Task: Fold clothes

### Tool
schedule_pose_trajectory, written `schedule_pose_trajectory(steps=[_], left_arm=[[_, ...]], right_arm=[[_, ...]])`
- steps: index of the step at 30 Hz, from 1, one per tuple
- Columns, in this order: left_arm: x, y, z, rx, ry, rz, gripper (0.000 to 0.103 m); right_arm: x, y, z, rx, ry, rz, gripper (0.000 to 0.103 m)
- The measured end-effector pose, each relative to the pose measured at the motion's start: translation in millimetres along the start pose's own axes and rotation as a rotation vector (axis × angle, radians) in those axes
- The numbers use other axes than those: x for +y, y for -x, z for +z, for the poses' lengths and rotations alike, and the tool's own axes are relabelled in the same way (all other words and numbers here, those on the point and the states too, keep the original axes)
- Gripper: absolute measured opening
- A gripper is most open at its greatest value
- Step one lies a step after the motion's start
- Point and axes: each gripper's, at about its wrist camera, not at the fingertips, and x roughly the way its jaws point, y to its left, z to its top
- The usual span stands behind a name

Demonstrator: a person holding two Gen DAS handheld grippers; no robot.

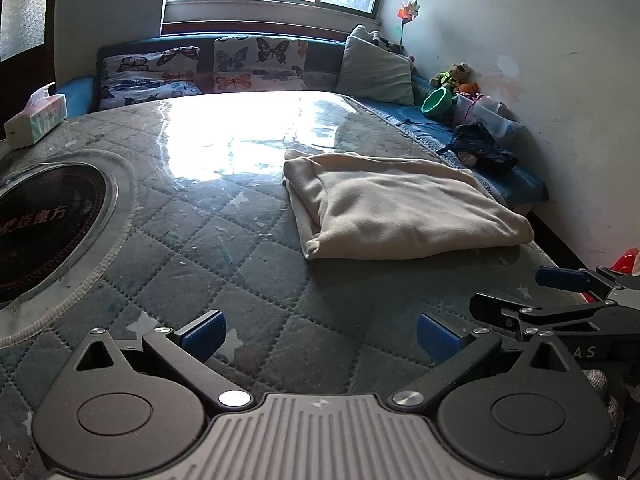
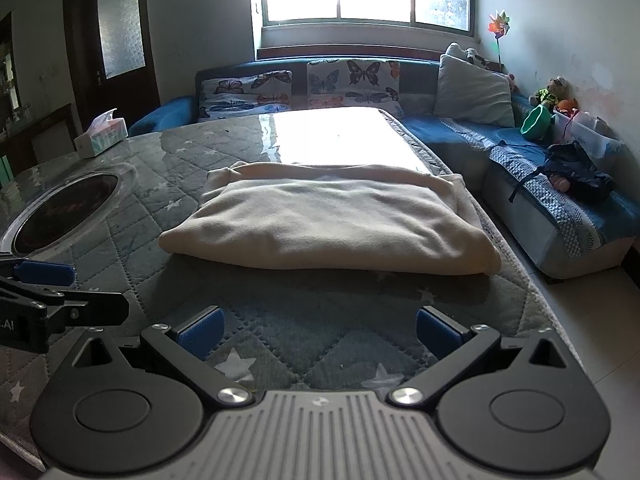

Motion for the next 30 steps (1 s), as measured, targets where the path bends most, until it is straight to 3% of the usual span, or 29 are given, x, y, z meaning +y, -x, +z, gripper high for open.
schedule_pose_trajectory(steps=[30], left_arm=[[-2,-18,12,0.010,-0.006,0.019,0.103]], right_arm=[[-6,-15,9,0.003,-0.013,-0.011,0.103]])
